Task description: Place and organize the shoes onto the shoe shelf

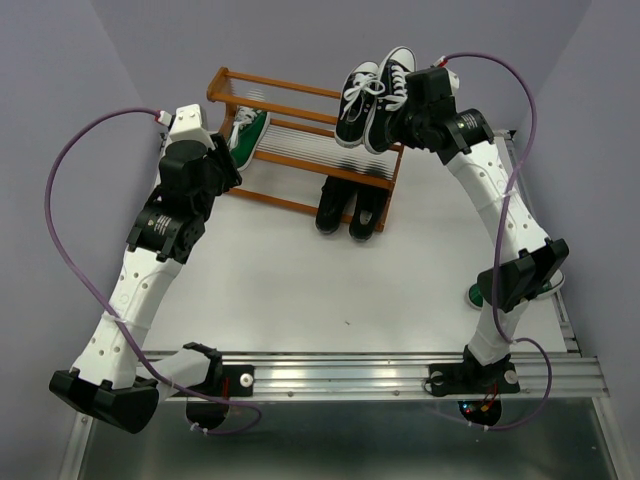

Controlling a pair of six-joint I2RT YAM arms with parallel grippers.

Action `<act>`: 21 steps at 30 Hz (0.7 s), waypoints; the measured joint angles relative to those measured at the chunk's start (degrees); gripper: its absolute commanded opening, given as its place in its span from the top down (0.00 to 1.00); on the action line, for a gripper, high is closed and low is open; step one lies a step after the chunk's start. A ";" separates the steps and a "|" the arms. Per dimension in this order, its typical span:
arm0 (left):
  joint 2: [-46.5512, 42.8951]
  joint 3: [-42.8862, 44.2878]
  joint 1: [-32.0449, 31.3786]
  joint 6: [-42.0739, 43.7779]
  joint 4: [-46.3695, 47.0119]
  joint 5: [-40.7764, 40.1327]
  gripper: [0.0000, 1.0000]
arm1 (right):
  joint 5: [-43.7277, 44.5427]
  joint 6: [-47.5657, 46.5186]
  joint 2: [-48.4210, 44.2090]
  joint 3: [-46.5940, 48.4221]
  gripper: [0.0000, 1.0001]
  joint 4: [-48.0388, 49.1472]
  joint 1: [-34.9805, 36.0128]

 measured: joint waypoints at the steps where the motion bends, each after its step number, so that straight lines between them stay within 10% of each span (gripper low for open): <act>1: 0.00 0.00 0.00 -0.02 0.00 0.00 0.45 | 0.04 0.00 0.00 0.00 0.99 0.00 0.02; 21: -0.15 -0.66 0.00 -0.07 0.07 1.33 0.45 | 2.78 -0.11 -0.98 0.00 0.99 -2.29 0.26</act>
